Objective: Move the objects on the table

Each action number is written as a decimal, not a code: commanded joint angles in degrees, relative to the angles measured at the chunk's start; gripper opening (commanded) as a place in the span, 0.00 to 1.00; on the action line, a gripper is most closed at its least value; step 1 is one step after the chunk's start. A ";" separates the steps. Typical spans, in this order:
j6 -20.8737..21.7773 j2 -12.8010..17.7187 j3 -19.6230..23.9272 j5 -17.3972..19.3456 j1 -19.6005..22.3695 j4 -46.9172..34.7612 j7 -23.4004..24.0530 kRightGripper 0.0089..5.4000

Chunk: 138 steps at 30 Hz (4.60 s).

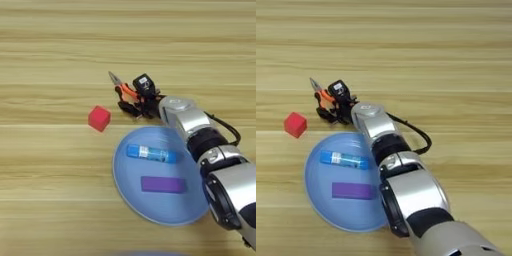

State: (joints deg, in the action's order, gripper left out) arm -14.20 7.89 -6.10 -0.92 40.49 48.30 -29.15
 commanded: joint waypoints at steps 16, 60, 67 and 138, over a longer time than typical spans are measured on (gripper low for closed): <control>-12.45 16.93 8.04 3.69 -7.89 -33.99 -7.42 0.64; -11.08 27.01 9.47 1.99 -18.81 -28.81 -11.39 0.64; -10.27 27.05 9.64 2.30 -18.39 -28.68 -11.63 0.76; -4.28 1.45 -12.35 1.48 -14.13 -38.52 -9.09 1.00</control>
State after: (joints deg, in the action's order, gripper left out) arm -21.72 10.21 -18.98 1.12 21.58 10.19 -39.91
